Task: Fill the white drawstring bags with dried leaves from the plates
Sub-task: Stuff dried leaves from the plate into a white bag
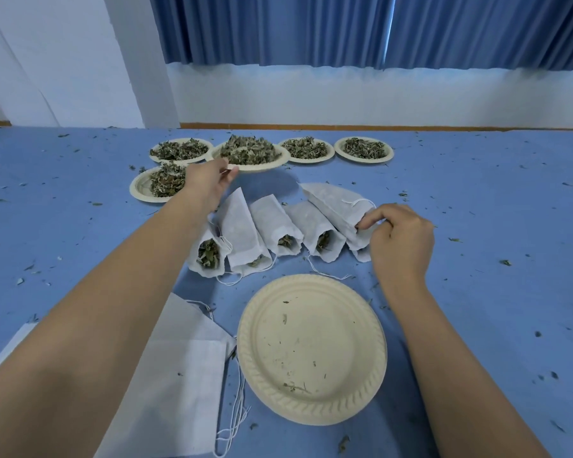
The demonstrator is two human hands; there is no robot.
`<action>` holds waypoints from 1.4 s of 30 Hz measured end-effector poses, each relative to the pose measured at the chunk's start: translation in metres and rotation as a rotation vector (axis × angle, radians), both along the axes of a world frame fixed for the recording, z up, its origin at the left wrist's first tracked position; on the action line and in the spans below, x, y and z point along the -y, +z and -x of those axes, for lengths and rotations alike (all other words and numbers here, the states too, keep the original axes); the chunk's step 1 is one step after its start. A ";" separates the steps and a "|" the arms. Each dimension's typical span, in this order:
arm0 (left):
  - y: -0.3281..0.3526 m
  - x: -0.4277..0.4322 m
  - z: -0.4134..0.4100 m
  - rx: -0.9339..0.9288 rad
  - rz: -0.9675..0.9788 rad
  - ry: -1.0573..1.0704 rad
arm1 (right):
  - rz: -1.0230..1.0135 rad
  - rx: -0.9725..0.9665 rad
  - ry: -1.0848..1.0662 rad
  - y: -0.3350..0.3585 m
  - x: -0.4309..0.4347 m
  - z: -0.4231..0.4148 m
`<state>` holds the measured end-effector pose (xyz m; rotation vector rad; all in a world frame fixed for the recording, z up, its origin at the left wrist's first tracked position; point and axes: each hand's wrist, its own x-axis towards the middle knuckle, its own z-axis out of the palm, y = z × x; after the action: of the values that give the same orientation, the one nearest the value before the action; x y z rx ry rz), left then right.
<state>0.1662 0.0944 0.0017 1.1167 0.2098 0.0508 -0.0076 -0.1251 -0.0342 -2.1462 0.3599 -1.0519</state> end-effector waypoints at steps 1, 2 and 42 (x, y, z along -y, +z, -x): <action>0.006 0.000 0.009 0.014 0.044 -0.007 | -0.032 -0.004 0.030 0.000 0.000 0.000; 0.010 0.000 0.018 0.024 0.083 -0.020 | -0.064 -0.006 0.052 0.000 0.000 0.000; -0.031 -0.077 0.171 0.028 -0.886 -1.015 | 0.197 -0.580 0.792 -0.002 -0.005 0.014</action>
<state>-0.0051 0.1711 -0.0290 1.9871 -0.4728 -0.8129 -0.0220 -0.1199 -0.0367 -2.4060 -0.3447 -0.0119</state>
